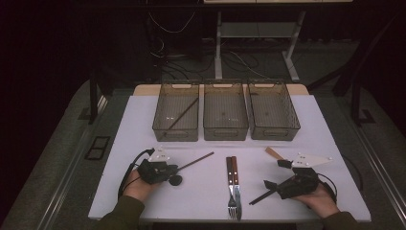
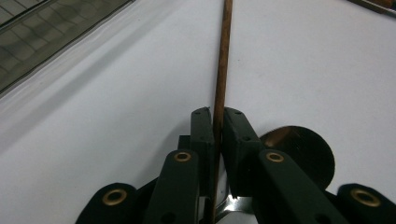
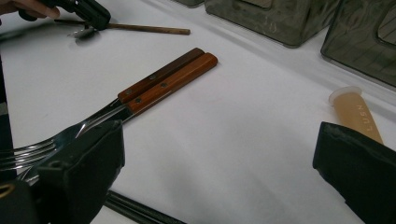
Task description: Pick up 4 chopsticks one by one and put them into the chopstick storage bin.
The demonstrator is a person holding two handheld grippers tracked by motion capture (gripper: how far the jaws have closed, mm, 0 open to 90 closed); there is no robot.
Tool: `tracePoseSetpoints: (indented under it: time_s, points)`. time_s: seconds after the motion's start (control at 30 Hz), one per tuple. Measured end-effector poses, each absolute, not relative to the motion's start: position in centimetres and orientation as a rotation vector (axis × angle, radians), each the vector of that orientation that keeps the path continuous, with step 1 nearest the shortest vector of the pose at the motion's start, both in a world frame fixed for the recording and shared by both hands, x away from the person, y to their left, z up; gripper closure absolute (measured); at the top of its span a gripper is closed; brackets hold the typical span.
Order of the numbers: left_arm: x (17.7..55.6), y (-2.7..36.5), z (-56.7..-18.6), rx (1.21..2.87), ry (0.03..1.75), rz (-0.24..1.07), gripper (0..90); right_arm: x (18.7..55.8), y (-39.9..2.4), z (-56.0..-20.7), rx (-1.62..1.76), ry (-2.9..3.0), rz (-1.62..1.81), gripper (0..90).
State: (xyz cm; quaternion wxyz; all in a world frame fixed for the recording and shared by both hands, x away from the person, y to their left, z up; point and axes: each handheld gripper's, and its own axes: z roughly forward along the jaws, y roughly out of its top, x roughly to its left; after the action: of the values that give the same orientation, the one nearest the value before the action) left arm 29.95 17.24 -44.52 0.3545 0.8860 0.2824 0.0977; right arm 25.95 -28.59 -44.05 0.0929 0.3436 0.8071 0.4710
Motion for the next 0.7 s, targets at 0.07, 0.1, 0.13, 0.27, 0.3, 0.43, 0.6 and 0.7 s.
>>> tracePoseSetpoints:
  time_s: [0.07, 0.1, 0.13, 0.27, 0.3, 0.43, 0.6, 0.7]
  points:
    - [29.99, 17.26, -44.52, 2.29, 0.729, 0.25, 83.1, 25.96, -28.6, -44.06, 1.021, 2.396, 1.397, 2.4]
    - [30.01, 17.27, -44.52, 2.291, 0.728, 0.248, 83.7, 25.96, -28.59, -44.06, 1.021, 2.396, 1.396, 2.4]
    - [30.02, 17.27, -44.53, 2.291, 0.729, 0.247, 84.7, 25.96, -28.59, -44.06, 1.02, 2.398, 1.395, 2.4]
    - [30.14, 17.34, -44.49, 2.29, 0.736, 0.232, 85.2, 25.93, -28.56, -44.06, 1.023, 2.401, 1.395, 2.4]
    - [30.18, 17.36, -44.52, 2.286, 0.737, 0.226, 85.2, 25.93, -28.57, -44.06, 1.022, 2.4, 1.396, 2.4]
    - [30.22, 17.38, -44.5, 2.282, 0.744, 0.22, 85.5, 25.93, -28.57, -44.06, 1.021, 2.399, 1.397, 2.4]
    - [30.24, 17.33, -44.37, 2.295, 0.739, 0.224, 85.5, 25.91, -28.57, -44.04, 1.024, 2.399, 1.398, 2.4]
    - [30.24, 17.32, -44.28, 2.286, 0.744, 0.224, 85.5, 25.91, -28.57, -44.03, 1.026, 2.399, 1.399, 2.4]
